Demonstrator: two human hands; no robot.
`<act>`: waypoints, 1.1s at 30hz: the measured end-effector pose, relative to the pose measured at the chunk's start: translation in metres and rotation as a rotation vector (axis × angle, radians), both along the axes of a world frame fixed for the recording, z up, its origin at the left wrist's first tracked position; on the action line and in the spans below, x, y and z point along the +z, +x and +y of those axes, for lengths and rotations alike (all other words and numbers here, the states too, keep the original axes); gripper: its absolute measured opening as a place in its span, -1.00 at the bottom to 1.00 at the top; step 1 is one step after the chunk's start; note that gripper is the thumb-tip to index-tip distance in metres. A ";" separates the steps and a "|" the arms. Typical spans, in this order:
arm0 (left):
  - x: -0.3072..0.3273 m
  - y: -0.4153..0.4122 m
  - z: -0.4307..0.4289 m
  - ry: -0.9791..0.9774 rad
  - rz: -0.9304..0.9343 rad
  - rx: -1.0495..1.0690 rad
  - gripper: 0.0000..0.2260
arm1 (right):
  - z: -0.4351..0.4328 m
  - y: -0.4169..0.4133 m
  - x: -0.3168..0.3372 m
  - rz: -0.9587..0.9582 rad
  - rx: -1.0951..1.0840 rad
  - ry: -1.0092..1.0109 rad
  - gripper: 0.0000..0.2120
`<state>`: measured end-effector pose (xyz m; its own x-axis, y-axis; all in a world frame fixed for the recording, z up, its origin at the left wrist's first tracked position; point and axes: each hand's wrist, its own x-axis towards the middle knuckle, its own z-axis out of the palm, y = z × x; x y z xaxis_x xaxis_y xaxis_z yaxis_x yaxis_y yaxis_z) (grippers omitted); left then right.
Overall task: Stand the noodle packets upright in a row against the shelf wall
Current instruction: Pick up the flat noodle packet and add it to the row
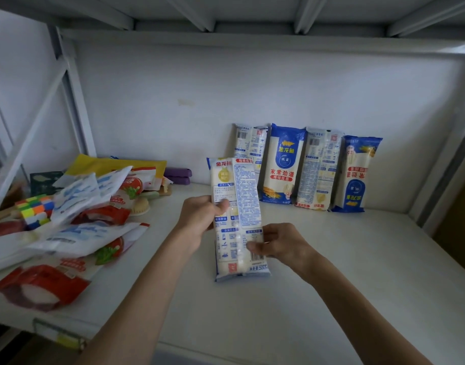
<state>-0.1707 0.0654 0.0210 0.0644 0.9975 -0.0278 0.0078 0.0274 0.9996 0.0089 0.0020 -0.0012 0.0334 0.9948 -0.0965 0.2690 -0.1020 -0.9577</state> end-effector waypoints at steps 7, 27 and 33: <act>0.001 -0.004 0.013 0.193 -0.063 0.030 -0.89 | 0.036 -0.025 -0.008 -0.259 -0.178 0.135 -0.77; -0.020 -0.024 0.149 0.155 0.234 0.061 -0.70 | 0.179 -0.062 -0.026 -0.166 -0.192 0.248 -0.71; -0.020 -0.026 0.194 0.218 0.267 0.023 -0.71 | 0.213 -0.070 -0.034 -0.091 -0.240 0.295 -0.71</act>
